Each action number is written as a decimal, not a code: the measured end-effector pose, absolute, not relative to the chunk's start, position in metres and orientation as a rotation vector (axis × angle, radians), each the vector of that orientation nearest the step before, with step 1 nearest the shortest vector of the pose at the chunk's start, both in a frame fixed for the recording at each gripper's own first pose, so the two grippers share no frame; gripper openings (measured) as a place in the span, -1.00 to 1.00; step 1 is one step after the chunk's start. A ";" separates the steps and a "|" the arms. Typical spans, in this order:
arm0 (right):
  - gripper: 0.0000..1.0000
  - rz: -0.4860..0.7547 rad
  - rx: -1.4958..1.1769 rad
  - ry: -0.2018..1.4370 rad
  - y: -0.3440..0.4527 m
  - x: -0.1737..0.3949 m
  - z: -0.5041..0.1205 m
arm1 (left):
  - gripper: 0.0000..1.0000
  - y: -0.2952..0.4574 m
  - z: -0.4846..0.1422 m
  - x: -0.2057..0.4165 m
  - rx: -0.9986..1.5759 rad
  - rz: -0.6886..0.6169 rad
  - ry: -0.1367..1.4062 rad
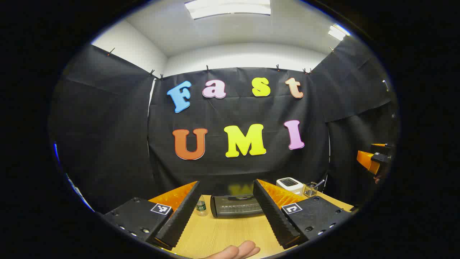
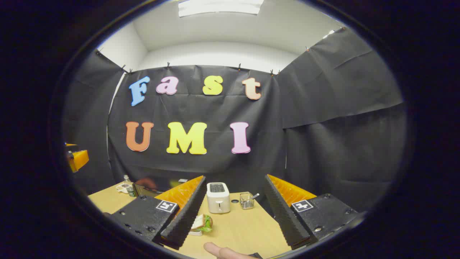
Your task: Open the electric oven with the left hand, put the food in, and close the electric oven.
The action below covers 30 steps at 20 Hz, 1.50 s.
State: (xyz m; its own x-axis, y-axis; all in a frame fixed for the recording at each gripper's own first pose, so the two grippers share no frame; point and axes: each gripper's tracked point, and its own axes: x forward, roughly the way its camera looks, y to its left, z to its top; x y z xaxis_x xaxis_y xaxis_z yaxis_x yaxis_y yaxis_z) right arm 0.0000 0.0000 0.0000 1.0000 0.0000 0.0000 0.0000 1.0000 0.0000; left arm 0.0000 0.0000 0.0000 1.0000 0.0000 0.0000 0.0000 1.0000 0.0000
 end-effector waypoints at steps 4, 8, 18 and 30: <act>1.00 0.008 -0.019 -0.019 -0.001 0.001 0.007 | 1.00 0.004 -0.006 0.001 0.008 0.001 0.011; 1.00 0.012 -0.005 -0.014 -0.004 0.005 0.009 | 0.91 0.007 -0.008 0.006 -0.013 0.005 0.024; 0.84 -0.015 0.002 -0.056 -0.017 0.029 0.014 | 0.91 -0.010 -0.012 0.044 -0.060 -0.043 0.034; 1.00 0.067 -0.009 -0.033 -0.007 0.072 0.011 | 0.91 -0.041 -0.056 0.163 -0.117 -0.096 0.160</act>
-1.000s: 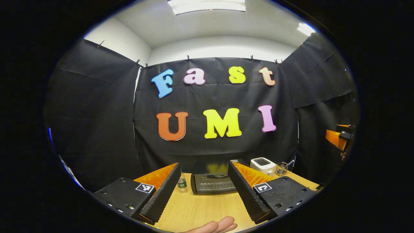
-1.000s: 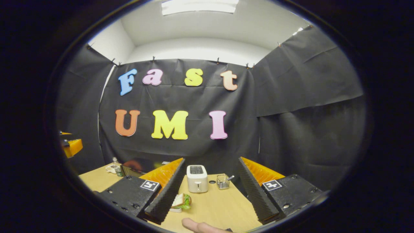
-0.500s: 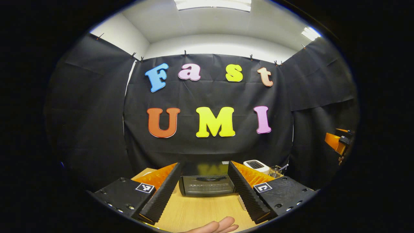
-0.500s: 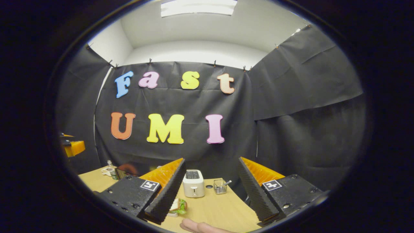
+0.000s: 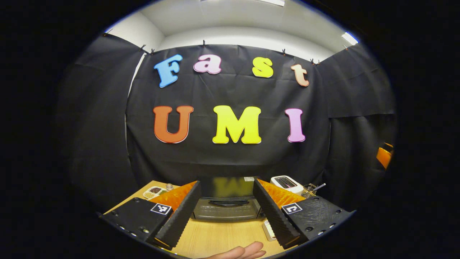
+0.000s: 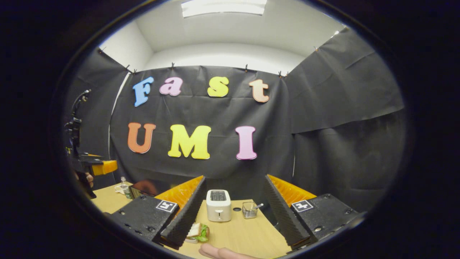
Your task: Open the electric oven with the left hand, put the food in, and close the electric oven.
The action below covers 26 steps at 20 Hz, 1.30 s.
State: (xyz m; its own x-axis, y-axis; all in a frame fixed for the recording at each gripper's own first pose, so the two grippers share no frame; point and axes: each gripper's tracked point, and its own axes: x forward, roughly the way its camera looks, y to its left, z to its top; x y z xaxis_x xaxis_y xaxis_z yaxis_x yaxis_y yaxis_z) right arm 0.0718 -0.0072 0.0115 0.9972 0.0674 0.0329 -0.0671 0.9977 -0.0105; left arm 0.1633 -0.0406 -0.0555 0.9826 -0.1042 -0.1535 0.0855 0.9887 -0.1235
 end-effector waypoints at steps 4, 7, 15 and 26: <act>1.00 0.088 -0.014 -0.036 -0.008 0.085 0.011 | 0.89 -0.054 -0.099 0.213 -0.140 -0.127 0.262; 1.00 0.074 -0.024 -0.043 -0.014 0.095 0.009 | 0.89 -0.056 -0.138 0.248 -0.115 -0.107 0.347; 1.00 0.069 -0.002 -0.008 -0.033 0.103 -0.011 | 0.87 -0.069 -0.222 0.291 -0.095 -0.097 0.557; 1.00 0.077 -0.009 -0.010 -0.036 0.101 -0.012 | 0.92 -0.079 -0.248 0.294 -0.059 -0.103 0.641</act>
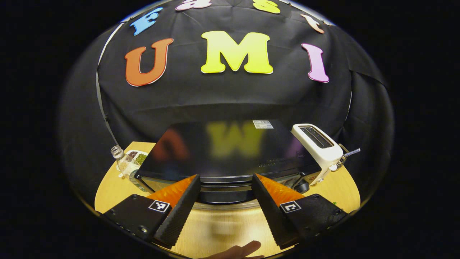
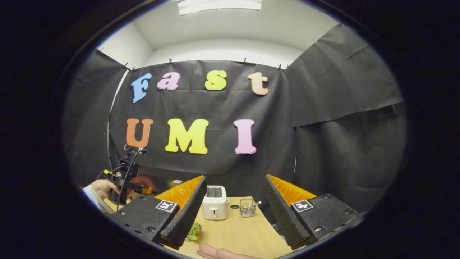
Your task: Open the electric oven with the left hand, put the food in, and close the electric oven.
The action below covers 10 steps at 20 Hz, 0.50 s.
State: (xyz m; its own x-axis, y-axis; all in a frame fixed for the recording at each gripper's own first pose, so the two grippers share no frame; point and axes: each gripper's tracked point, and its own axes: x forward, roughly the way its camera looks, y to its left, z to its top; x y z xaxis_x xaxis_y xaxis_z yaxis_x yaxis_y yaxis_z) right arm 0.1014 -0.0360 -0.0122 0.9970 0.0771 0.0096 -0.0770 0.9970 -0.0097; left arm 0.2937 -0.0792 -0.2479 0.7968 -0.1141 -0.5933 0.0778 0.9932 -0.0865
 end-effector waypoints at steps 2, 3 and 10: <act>1.00 0.080 -0.008 -0.008 -0.035 0.102 -0.012 | 0.92 -0.080 -0.247 0.289 -0.056 -0.096 0.641; 0.86 0.082 -0.008 -0.005 -0.035 0.102 -0.014 | 0.92 -0.080 -0.247 0.285 -0.047 -0.096 0.639; 1.00 0.081 0.003 0.020 -0.037 0.106 -0.024 | 0.92 -0.079 -0.250 0.253 -0.038 -0.090 0.558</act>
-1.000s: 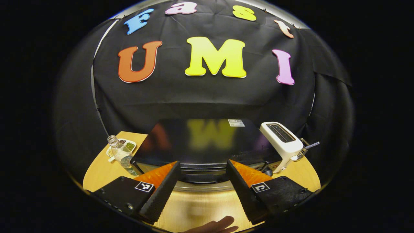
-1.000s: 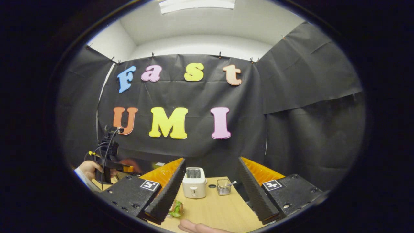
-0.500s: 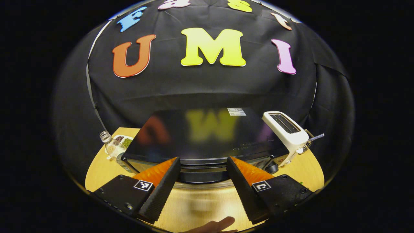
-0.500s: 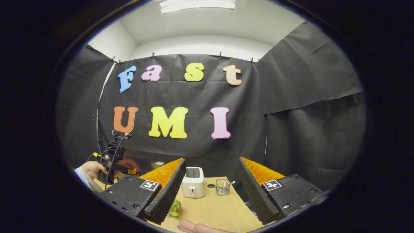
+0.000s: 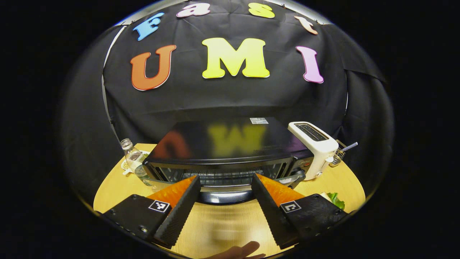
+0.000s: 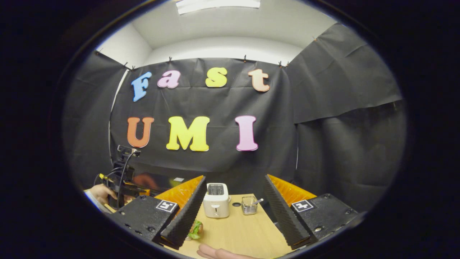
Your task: Open the electric oven with the left hand, put the food in, and close the electric oven.
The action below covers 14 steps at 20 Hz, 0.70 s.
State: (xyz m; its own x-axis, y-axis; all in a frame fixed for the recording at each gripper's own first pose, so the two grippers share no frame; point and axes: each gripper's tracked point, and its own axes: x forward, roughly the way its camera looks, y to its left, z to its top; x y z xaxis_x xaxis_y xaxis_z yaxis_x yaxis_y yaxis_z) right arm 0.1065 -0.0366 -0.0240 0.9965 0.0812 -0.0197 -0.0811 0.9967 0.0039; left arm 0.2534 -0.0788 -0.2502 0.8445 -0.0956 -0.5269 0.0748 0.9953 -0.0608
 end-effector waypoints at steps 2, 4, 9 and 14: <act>1.00 0.082 0.006 0.024 -0.036 0.106 -0.027 | 0.91 -0.079 -0.254 0.237 -0.034 -0.090 0.552; 1.00 0.085 0.007 0.028 -0.035 0.107 -0.029 | 0.91 -0.081 -0.261 0.220 -0.040 -0.093 0.548; 1.00 0.085 0.007 0.038 -0.033 0.110 -0.037 | 0.93 -0.082 -0.287 0.175 -0.060 -0.075 0.539; 1.00 0.083 0.010 0.045 -0.031 0.111 -0.041 | 0.92 -0.088 -0.323 0.144 -0.077 -0.071 0.587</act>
State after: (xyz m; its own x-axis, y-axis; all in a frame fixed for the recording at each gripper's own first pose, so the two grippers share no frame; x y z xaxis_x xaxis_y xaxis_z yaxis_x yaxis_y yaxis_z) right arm 0.1111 -0.0313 -0.0409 0.9955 0.0834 -0.0448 -0.0830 0.9965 0.0123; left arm 0.1435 -0.0875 -0.3234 0.8305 -0.0888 -0.5498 0.0450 0.9947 -0.0926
